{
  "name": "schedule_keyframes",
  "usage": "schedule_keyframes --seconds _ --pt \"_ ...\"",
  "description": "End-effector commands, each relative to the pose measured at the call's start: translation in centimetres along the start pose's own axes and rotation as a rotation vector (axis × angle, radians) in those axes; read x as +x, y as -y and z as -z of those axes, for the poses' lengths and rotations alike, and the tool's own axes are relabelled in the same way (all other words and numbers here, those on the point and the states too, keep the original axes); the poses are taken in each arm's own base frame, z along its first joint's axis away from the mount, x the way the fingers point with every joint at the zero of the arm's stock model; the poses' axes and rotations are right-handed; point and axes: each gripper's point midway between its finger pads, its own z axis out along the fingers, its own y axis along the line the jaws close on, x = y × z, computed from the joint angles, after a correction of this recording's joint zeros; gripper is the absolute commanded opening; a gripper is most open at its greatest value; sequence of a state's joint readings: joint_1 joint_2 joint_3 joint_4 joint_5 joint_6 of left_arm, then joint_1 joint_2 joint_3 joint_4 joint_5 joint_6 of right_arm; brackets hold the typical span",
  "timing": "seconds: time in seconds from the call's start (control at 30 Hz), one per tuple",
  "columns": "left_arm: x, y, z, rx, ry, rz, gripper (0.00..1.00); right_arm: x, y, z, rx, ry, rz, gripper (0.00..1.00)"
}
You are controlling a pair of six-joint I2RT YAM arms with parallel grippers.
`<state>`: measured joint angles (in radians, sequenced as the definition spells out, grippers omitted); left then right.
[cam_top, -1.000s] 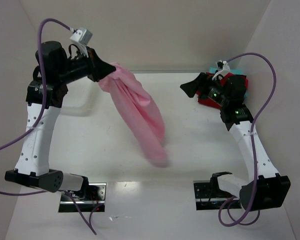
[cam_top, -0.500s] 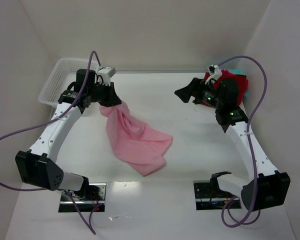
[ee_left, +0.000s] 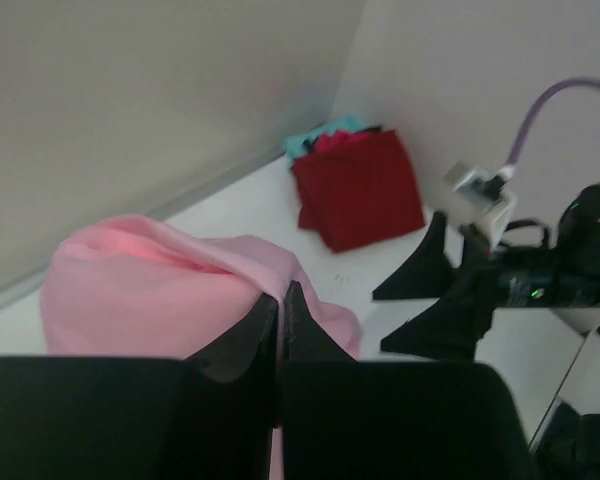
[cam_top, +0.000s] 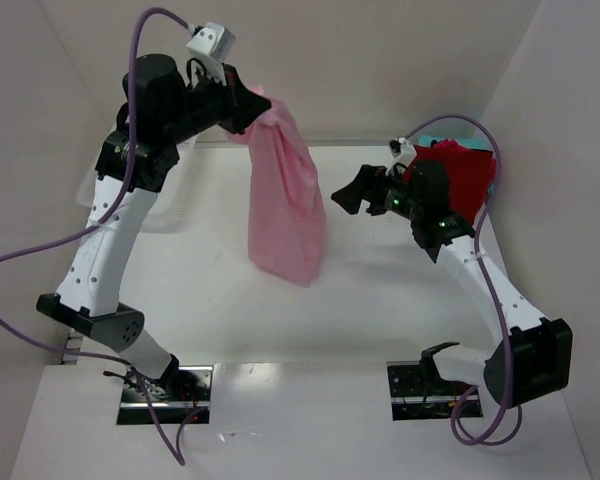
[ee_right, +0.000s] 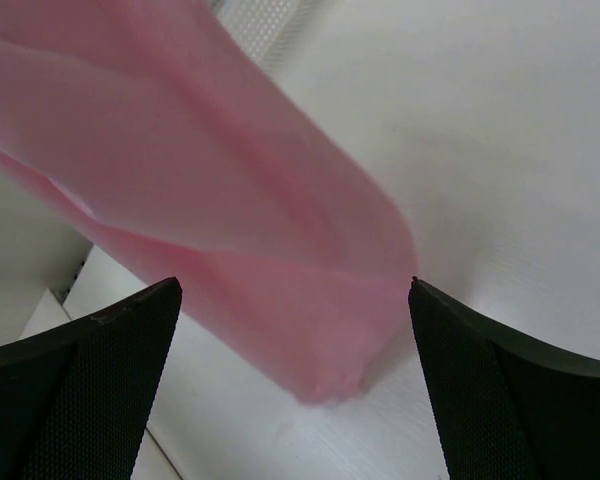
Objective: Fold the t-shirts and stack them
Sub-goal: Move the tshirt to the center of the board, then flatten out the tshirt
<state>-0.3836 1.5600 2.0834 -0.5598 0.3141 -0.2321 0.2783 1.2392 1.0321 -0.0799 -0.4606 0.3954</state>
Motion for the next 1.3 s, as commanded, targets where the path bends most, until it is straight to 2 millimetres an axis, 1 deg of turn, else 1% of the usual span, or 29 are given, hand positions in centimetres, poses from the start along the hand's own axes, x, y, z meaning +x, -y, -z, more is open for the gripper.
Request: schedule_keyframes --seconds 0.0,0.1,0.13,0.2,0.23,0.27,0.33,0.37,0.4,0.43,0.47,0.5,0.53,0.57,0.6,0.67,0.7,0.73,0.8,0.87,0.9,0.97,1.0,1.03,1.07,1.1,1.13,1.23,1.27 --pt "-1.0 6.2 -2.4 0.255 0.007 0.031 0.00 -2.5 -1.0 1.8 0.022 0.134 0.052 1.00" --pt "-0.6 9.6 -4.0 0.334 -0.024 -0.051 0.00 -3.3 -0.8 3.3 0.071 0.191 0.050 1.00" --pt "2.5 11.1 -5.5 0.341 -0.122 -0.062 0.00 -4.2 -1.0 4.7 0.106 0.246 0.044 1.00" --pt "3.8 11.1 -6.8 0.269 -0.156 -0.120 0.00 -5.0 -0.6 6.3 0.166 0.304 0.031 1.00" --pt "5.0 9.9 -7.8 0.184 -0.185 -0.162 0.00 -5.2 -0.2 7.2 0.206 0.325 0.015 1.00" --pt "7.5 10.3 -8.9 0.163 -0.243 -0.183 0.00 -6.4 -0.5 9.2 0.238 0.395 0.021 1.00" --pt "10.2 9.4 -9.9 0.059 -0.300 -0.234 0.00 -6.6 -0.8 10.7 0.255 0.431 0.014 1.00" --pt "13.8 10.1 -11.0 0.056 -0.372 -0.250 0.00 -6.7 -0.9 11.7 0.272 0.448 0.012 1.00" --pt "15.4 9.8 -11.4 0.020 -0.400 -0.282 0.00 -6.9 -1.0 12.2 0.279 0.457 0.001 1.00" --pt "17.9 10.3 -11.9 0.012 -0.433 -0.300 0.01 -6.2 -0.8 12.4 0.291 0.435 -0.005 1.00" --pt "17.3 10.3 -12.3 0.001 -0.402 -0.287 0.03 -6.4 -0.8 12.7 0.305 0.437 -0.008 1.00" --pt "19.6 10.4 -12.2 0.004 -0.443 -0.282 0.07 -6.6 -0.6 13.1 0.328 0.444 -0.012 1.00" --pt "19.9 10.6 -12.2 0.016 -0.442 -0.263 0.24 -6.4 -0.4 13.4 0.343 0.442 -0.015 1.00" --pt "20.0 11.3 -12.4 0.040 -0.426 -0.235 0.51 -6.5 0.0 13.8 0.369 0.438 -0.021 1.00" --pt "20.7 11.1 -12.1 0.039 -0.439 -0.235 0.73 -6.8 -0.1 14.1 0.377 0.443 -0.022 1.00" --pt "20.4 10.9 -11.7 0.022 -0.428 -0.218 0.93 -6.8 0.3 14.2 0.404 0.433 -0.019 1.00" --pt "20.0 10.8 -11.5 0.009 -0.415 -0.209 0.98 -6.9 0.7 13.6 0.423 0.417 -0.023 1.00" --pt "18.4 10.7 -10.7 -0.005 -0.374 -0.209 1.00 -6.3 1.3 13.0 0.439 0.384 -0.030 1.00" --pt "18.6 8.7 -9.7 -0.091 -0.373 -0.213 1.00 -6.1 1.4 11.7 0.426 0.338 -0.035 1.00" --pt "16.6 7.2 -8.0 -0.147 -0.310 -0.199 1.00 -4.5 2.6 9.3 0.430 0.247 -0.068 1.00" --pt "17.5 4.7 -6.9 -0.216 -0.318 -0.172 1.00 -3.4 3.8 8.1 0.444 0.211 -0.092 1.00" --pt "17.8 1.7 -6.5 -0.298 -0.285 -0.117 1.00 -2.0 4.6 6.7 0.429 0.163 -0.114 1.00" --pt "18.5 0.4 -6.2 -0.325 -0.287 -0.071 1.00 -2.0 5.3 6.4 0.443 0.162 -0.120 1.00" --pt "20.0 -2.9 -6.0 -0.389 -0.305 -0.028 1.00 -1.2 6.8 5.3 0.465 0.126 -0.147 1.00" --pt "20.5 -4.5 -5.6 -0.430 -0.310 0.011 1.00 -0.3 7.3 4.4 0.459 0.085 -0.159 1.00" --pt "22.1 -5.3 -6.1 -0.405 -0.351 0.056 1.00 0.4 8.2 3.9 0.472 0.057 -0.173 1.00" --pt "22.3 -8.0 -6.0 -0.445 -0.345 0.120 1.00 1.8 9.5 2.8 0.501 0.000 -0.192 1.00" --pt "26.2 -11.8 -7.1 -0.424 -0.422 0.223 1.00 3.4 10.0 1.3 0.481 -0.071 -0.216 1.00" --pt "25.9 -12.3 -7.8 -0.406 -0.419 0.238 0.99 3.4 10.0 1.3 0.481 -0.069 -0.225 1.00"
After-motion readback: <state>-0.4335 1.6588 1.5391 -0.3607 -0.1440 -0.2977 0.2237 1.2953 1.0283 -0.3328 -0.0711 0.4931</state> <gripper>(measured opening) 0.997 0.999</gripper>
